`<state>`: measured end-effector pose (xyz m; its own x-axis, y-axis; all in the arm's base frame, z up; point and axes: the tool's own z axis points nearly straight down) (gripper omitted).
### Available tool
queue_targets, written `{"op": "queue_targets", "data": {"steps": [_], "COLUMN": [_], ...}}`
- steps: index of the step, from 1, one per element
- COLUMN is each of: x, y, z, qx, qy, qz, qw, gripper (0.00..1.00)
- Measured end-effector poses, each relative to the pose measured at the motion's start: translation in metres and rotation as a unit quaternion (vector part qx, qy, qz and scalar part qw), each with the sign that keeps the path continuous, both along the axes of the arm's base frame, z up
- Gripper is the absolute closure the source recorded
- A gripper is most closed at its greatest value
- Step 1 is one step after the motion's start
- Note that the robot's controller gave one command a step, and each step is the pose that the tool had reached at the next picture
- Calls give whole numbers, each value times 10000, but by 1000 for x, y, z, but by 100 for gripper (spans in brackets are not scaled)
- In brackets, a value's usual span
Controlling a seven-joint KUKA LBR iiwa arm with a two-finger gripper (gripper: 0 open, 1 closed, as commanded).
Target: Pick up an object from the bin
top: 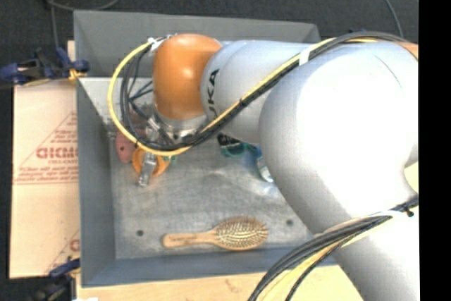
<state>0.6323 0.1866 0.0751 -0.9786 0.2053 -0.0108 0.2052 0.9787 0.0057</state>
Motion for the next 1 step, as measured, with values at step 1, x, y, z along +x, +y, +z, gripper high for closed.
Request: {"op": "queue_targets", "data": {"steps": [1], "x": [20], "y": [9], "z": [147], "qx": [-8], "qy": [37], "qz": [-316], "qw": [9995], "gripper": [100]}}
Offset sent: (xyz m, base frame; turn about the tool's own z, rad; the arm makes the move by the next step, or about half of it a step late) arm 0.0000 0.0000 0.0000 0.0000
